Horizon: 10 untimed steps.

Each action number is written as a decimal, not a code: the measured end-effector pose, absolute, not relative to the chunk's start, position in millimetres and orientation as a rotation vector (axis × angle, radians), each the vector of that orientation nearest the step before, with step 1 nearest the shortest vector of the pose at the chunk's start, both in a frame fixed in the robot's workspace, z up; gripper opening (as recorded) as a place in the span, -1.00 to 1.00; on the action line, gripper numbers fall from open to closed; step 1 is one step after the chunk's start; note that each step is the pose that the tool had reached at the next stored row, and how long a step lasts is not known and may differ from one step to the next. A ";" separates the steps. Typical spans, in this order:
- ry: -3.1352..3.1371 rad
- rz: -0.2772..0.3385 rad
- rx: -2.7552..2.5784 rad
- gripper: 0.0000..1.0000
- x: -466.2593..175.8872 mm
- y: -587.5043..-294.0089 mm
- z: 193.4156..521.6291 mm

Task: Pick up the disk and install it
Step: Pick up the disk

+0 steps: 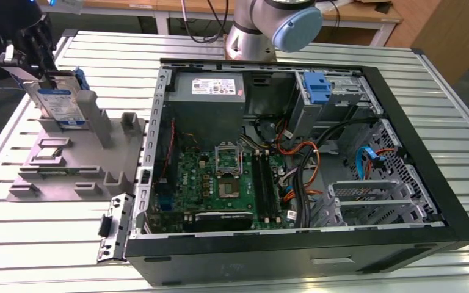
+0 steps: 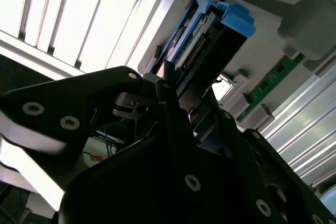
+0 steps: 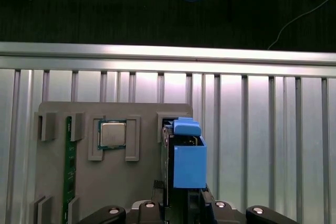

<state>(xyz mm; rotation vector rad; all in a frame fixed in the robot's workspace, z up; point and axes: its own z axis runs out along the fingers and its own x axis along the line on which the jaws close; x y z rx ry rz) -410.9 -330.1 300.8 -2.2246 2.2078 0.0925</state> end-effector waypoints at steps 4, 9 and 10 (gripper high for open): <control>2.208 0.093 -2.225 -0.30 -410.8 -330.1 300.8; 2.213 0.092 -2.220 -0.30 -410.5 -330.1 300.6; 2.218 0.093 -2.214 -0.30 -410.5 -330.1 300.6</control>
